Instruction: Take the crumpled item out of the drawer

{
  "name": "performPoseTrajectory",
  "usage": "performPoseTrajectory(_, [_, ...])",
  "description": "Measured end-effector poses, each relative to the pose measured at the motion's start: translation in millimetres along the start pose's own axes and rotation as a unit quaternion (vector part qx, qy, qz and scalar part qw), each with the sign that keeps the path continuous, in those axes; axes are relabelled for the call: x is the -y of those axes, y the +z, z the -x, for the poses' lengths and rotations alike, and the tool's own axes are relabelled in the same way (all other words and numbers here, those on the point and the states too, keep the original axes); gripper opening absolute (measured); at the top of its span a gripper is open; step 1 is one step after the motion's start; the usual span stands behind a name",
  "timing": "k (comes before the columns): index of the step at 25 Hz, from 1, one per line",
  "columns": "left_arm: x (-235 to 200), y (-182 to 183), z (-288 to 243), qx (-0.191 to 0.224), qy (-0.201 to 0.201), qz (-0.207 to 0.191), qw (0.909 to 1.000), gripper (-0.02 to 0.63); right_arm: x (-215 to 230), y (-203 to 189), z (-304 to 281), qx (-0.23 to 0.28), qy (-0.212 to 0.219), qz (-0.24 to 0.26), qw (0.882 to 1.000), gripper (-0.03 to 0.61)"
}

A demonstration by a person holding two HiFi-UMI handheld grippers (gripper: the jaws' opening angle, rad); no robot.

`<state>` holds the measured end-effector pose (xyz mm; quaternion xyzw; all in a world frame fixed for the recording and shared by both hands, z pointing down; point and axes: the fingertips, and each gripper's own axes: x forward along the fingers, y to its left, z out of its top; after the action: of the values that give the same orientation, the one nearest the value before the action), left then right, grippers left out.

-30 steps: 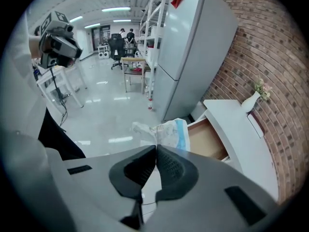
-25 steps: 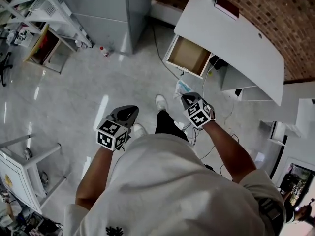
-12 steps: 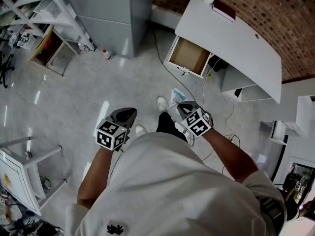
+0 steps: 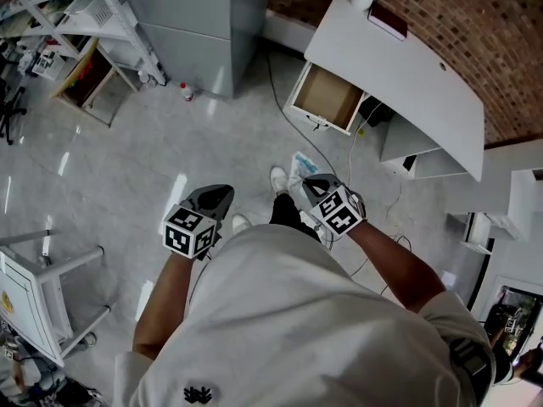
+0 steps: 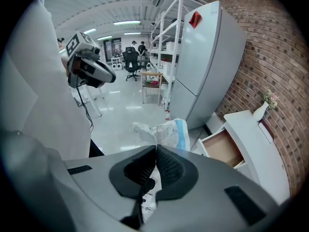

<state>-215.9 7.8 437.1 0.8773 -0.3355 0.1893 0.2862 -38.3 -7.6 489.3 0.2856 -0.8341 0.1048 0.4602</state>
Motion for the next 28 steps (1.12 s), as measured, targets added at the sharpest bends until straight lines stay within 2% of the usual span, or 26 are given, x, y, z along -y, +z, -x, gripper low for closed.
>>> performPoseTrajectory(10, [1,-14,5,-0.007,0.002,0.006,1.0000,0.032,-12,9,1,0.011,0.003,-0.003,1.000,0.029])
performPoseTrajectory(28, [9,-24,-13,-0.024,-0.004,0.002,0.9997,0.033,-4,-5,7,0.017,-0.002,-0.013,1.000,0.029])
